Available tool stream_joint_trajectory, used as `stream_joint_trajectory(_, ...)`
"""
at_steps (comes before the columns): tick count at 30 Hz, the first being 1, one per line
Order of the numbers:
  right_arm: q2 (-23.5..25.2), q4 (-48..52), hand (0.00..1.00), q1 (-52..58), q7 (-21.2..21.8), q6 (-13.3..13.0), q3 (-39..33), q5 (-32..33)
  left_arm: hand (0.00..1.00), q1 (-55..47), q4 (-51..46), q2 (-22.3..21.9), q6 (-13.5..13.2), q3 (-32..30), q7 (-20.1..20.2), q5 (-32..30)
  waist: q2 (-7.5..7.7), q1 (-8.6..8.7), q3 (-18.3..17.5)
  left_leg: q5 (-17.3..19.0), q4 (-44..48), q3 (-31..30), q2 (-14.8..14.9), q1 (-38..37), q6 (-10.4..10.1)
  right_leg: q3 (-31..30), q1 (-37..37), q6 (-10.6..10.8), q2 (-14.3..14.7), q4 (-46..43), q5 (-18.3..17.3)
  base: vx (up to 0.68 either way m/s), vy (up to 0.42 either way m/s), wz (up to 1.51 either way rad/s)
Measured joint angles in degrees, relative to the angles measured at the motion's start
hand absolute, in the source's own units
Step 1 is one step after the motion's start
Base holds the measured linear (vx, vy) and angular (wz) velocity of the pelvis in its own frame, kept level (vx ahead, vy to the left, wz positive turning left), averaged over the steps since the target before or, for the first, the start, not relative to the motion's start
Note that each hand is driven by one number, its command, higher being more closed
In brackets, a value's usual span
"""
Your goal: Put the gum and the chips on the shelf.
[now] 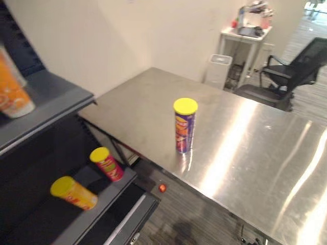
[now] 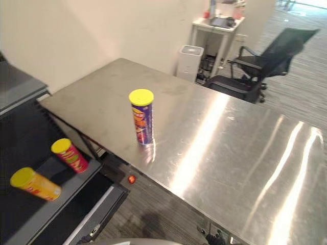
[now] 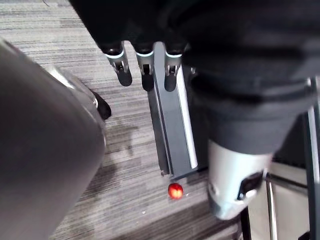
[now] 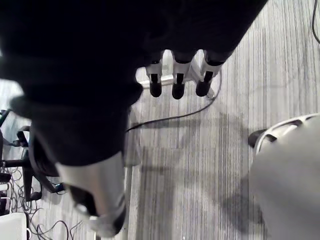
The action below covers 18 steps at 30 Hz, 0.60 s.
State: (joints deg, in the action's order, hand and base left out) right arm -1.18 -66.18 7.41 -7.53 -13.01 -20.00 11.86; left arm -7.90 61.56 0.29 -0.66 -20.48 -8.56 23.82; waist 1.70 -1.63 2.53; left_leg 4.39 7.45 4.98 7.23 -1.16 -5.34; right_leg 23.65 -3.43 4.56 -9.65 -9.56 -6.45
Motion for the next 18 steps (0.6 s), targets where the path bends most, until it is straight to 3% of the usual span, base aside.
stream_joint_trajectory(7, 1.5, 0.0, 0.00, -0.1, -0.6, -0.3, -4.5, 0.7, 0.00, 1.5, 2.4, 1.2, 0.1, 1.8, -0.4, -2.9, -0.11, 0.41, 0.5, -4.8, -9.7, 2.6, -1.3, -2.6, 0.0, -1.3, 0.0, 0.3, 0.3, 4.1, 0.1, -0.09, 0.007, 0.06)
stream_joint_trajectory(9, 1.1, 0.0, 0.00, -0.6, -1.0, -0.3, -5.0, 0.7, 0.00, 1.6, 3.1, 1.6, 0.1, 4.1, -0.6, -4.5, -1.34, 1.88, 1.2, -4.8, -13.0, 3.8, -0.9, -4.1, -0.1, -1.8, 0.2, 0.8, 1.4, 5.4, 0.4, -0.19, 0.024, -0.09)
stream_joint_trajectory(11, 1.2, -0.3, 0.00, -0.1, -1.3, -0.2, -6.1, 0.7, 0.00, 1.9, 3.6, 2.3, 0.4, 5.1, -0.2, -4.5, -1.02, 2.78, 1.3, -4.8, -13.3, 4.5, -0.7, -4.1, 0.0, -2.4, 0.2, 1.6, 1.6, 6.1, 0.5, -0.16, 0.028, -0.10)
stream_joint_trajectory(18, 1.4, 0.0, 0.00, 3.1, -1.7, 0.5, -6.4, 4.6, 0.00, 2.2, 4.5, 3.2, 0.3, 7.3, 0.5, -4.9, -0.91, 3.06, 0.8, -3.4, -13.4, 13.1, -0.5, -4.2, 0.2, -11.4, 3.7, 2.2, 2.7, 7.6, 2.3, -0.06, 0.050, -0.58)
